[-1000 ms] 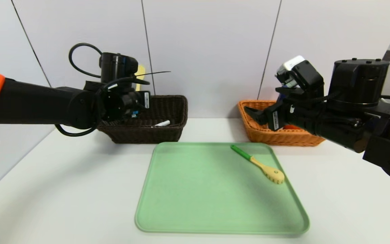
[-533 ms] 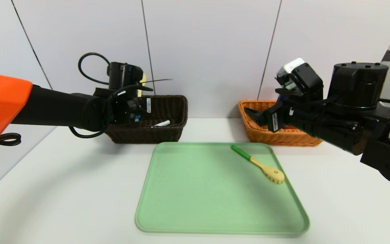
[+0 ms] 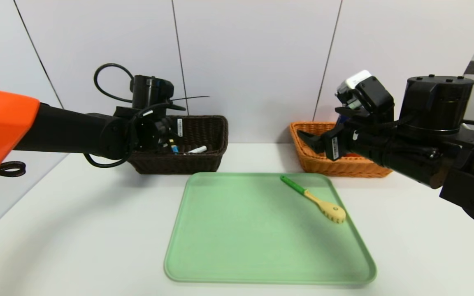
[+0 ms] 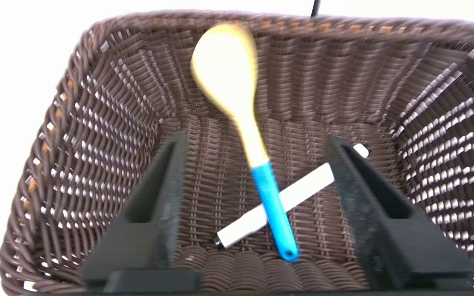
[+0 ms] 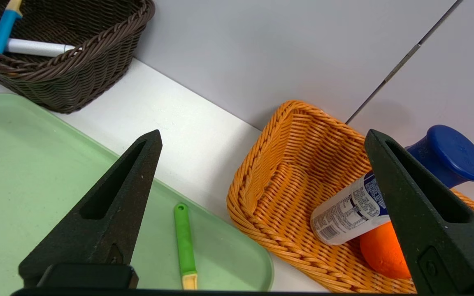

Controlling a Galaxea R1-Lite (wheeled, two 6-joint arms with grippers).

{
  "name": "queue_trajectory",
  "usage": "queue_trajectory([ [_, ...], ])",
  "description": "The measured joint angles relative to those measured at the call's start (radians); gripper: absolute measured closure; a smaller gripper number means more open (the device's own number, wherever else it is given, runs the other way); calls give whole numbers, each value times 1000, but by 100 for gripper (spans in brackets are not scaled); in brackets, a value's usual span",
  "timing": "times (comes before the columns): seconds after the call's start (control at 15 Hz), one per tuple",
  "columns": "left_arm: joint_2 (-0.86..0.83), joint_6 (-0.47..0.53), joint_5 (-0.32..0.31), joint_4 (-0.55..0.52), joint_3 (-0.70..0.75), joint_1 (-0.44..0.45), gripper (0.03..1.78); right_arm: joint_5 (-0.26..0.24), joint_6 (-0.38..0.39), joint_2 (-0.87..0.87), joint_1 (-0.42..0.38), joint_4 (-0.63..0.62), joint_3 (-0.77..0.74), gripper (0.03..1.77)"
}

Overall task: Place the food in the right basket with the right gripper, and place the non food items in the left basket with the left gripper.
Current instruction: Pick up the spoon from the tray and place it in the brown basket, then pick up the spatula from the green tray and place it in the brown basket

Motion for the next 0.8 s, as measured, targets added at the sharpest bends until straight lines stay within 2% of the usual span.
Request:
queue_trajectory([
  [0.2,-72,-6,-9,0,-20,-1,43,1,-2,-11,1,17,-10,10],
  [0.4,-204,-43,-14,63,39,-3,33,4,13,-18,2,159,-88,10],
  [0.6,-358,-67,-34,111,213,-2,26,3,90,-22,24,411,-200,10],
  [0.8,-481,-74,-41,115,364,17,21,22,164,-18,50,789,-373,10],
])
